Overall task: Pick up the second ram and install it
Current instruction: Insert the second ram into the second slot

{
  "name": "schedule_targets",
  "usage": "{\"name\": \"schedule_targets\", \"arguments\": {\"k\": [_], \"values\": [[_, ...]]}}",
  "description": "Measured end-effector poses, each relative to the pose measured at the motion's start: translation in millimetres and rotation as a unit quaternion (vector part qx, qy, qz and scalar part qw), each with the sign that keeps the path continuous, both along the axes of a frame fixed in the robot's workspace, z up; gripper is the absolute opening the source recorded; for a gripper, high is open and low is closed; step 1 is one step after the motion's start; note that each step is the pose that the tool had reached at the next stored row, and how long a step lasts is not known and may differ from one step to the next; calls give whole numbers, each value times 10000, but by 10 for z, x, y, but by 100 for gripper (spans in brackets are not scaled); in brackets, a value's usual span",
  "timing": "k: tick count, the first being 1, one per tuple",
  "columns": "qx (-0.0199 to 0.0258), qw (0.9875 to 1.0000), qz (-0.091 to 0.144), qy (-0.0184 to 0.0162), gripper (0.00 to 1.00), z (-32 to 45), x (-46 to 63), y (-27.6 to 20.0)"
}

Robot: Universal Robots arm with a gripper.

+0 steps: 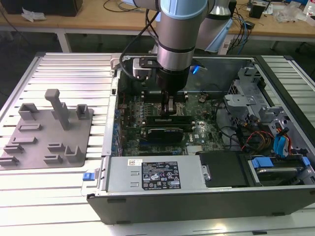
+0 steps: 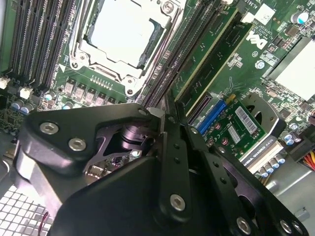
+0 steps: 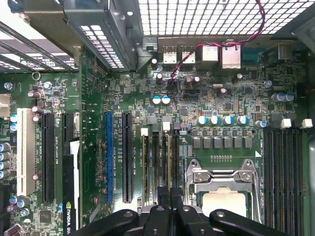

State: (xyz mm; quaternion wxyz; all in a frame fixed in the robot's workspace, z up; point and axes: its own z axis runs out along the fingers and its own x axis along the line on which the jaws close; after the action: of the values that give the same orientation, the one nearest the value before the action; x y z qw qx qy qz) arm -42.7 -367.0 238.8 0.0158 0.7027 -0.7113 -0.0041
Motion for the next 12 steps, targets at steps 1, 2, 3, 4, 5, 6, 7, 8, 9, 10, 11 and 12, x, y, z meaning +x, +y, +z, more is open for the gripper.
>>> {"name": "schedule_targets", "arguments": {"k": [1,2,3,4,5,6,7,8,9,10,11,12], "values": [[0,10000,0,0,9,0,0,0],[0,10000,-2,0,9,0,0,0],[0,10000,-11,0,9,-1,-1,-1],[-1,10000,-16,0,9,-4,-1,-2],[-1,10000,-21,1,9,-7,-1,-2],[0,10000,-21,0,9,-7,0,-2],[0,10000,-21,0,9,-8,0,-2],[0,10000,-21,0,9,-9,0,-2],[0,10000,-21,0,9,-10,0,-2],[1,10000,-21,0,9,-12,0,-1],[2,10000,-21,-1,9,-16,0,-1],[0,10000,-20,0,9,-18,0,-2]]}}
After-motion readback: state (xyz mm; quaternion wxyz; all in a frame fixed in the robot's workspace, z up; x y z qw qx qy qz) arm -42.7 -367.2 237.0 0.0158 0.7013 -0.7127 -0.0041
